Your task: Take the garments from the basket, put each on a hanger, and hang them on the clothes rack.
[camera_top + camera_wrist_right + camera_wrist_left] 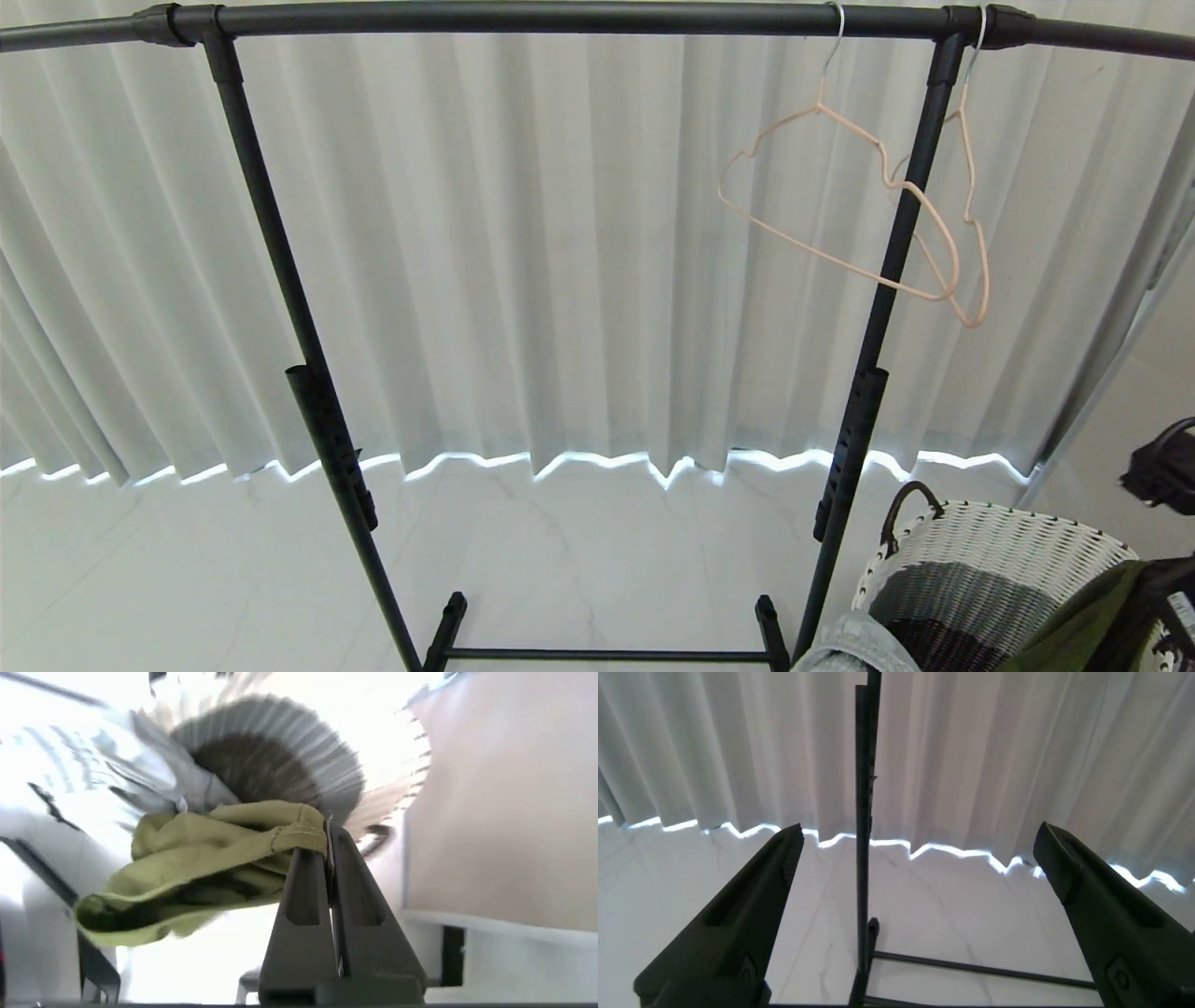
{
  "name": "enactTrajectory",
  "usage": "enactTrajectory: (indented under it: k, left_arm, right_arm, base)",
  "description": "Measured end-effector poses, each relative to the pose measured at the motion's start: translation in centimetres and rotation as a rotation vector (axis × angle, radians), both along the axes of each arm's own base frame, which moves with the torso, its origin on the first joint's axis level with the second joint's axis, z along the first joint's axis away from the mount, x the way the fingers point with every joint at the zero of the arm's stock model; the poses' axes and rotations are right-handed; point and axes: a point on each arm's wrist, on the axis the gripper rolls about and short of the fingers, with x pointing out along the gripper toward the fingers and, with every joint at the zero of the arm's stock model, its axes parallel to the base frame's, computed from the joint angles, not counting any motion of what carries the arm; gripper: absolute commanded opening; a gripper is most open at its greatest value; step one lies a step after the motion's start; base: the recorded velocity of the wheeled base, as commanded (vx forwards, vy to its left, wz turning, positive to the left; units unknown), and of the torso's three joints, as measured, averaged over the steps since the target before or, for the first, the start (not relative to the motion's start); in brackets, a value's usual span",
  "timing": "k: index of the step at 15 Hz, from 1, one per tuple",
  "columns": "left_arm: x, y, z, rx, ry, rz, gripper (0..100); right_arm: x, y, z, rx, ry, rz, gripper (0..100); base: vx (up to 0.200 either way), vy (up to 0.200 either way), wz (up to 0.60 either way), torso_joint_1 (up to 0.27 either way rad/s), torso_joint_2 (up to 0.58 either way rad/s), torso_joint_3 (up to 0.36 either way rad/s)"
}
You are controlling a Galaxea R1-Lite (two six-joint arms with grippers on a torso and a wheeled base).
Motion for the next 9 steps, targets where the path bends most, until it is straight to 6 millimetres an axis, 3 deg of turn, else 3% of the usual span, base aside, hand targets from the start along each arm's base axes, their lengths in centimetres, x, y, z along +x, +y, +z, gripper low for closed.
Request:
enactTrajectory:
  k: [2, 4, 6, 9]
  left_arm:
    - [0.0, 0.0, 0.0, 0.003, 0.0, 0.0, 100]
    - [0.0, 0.0, 0.0, 0.004, 0.001, -0.001, 100]
    - [0.0, 0.0, 0.0, 0.005, 0.002, -0.001, 100]
    - [0.0, 0.0, 0.0, 0.006, 0.002, -0.002, 100]
  right_arm:
    - [-3.1, -0.1, 3.7, 0.006, -0.083, 0.011, 0]
    - [-5.6, -0.3, 5.7, 0.014, -0.187, 0.018, 0]
    - [-7.5, -0.4, 6.7, 0.002, -0.271, 0.034, 0]
    - [-8.7, -0.5, 7.1, -0.036, -0.32, 0.063, 0]
  base:
    - [0.0, 0.0, 0.0, 0.0, 0.0, 0.0]
    - [0.0, 0.0, 0.0, 0.0, 0.0, 0.0]
    - [-0.2, 0.0, 0.0, 0.007, 0.0, 0.005]
    - [-0.2, 0.0, 0.0, 0.002, 0.0, 0.002]
